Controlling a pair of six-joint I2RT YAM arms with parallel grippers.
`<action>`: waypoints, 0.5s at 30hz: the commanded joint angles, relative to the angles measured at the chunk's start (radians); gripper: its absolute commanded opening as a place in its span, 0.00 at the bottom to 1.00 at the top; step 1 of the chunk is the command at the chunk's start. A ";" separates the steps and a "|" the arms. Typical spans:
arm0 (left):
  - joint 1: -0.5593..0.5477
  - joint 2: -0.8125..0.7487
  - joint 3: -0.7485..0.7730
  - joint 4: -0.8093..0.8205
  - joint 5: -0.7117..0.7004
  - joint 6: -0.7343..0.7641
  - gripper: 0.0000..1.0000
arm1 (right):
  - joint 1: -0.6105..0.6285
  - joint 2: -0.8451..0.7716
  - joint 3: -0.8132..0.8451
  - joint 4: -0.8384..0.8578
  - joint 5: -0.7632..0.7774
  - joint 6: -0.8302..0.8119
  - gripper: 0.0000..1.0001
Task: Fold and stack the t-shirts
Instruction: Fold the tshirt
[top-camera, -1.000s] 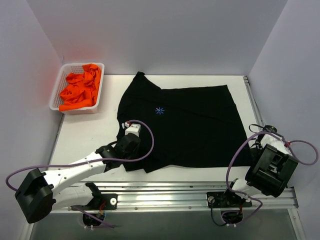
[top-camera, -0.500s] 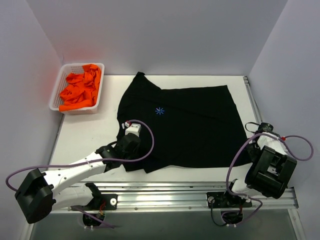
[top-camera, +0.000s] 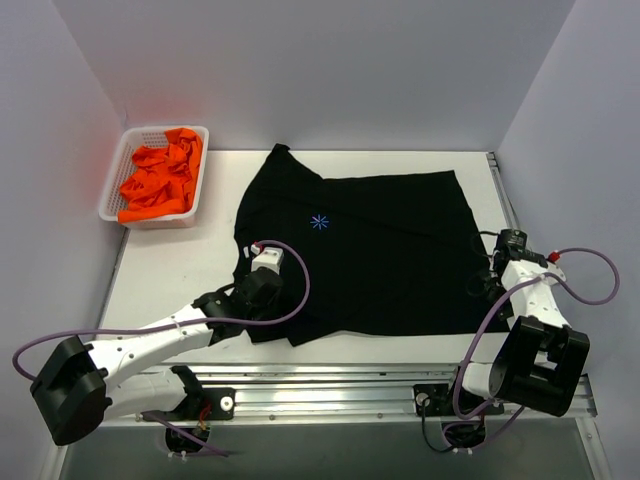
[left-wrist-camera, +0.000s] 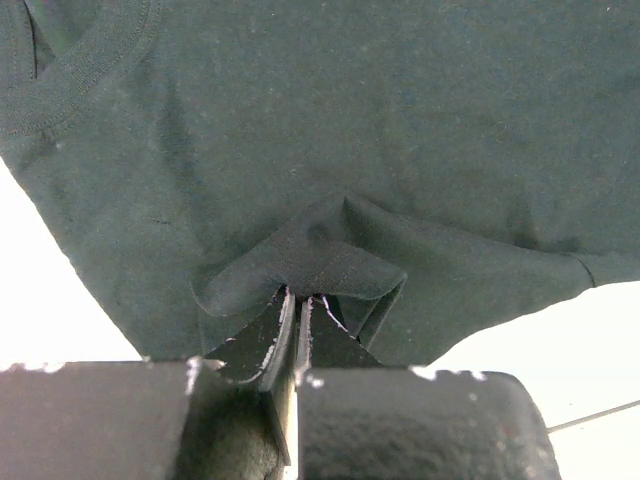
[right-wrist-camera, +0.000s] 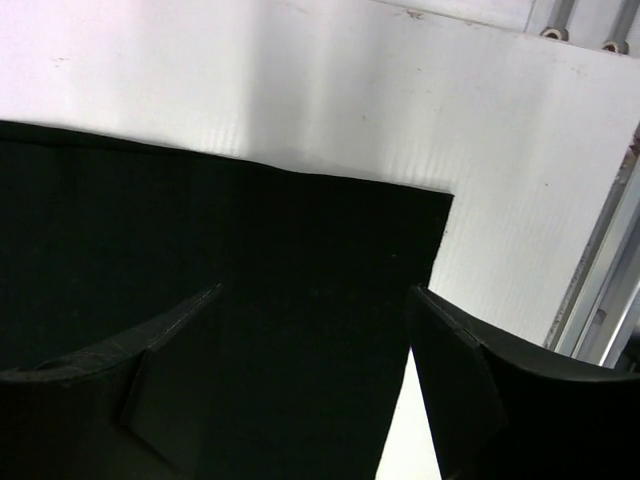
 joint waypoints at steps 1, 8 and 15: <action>-0.008 0.007 0.029 0.039 -0.022 0.012 0.02 | -0.008 -0.001 -0.005 -0.085 0.061 0.040 0.67; -0.013 0.005 0.027 0.039 -0.028 0.009 0.02 | -0.178 0.037 -0.116 -0.002 -0.076 -0.038 0.66; -0.014 0.013 0.027 0.044 -0.025 0.012 0.02 | -0.198 0.101 -0.157 0.069 -0.129 -0.055 0.65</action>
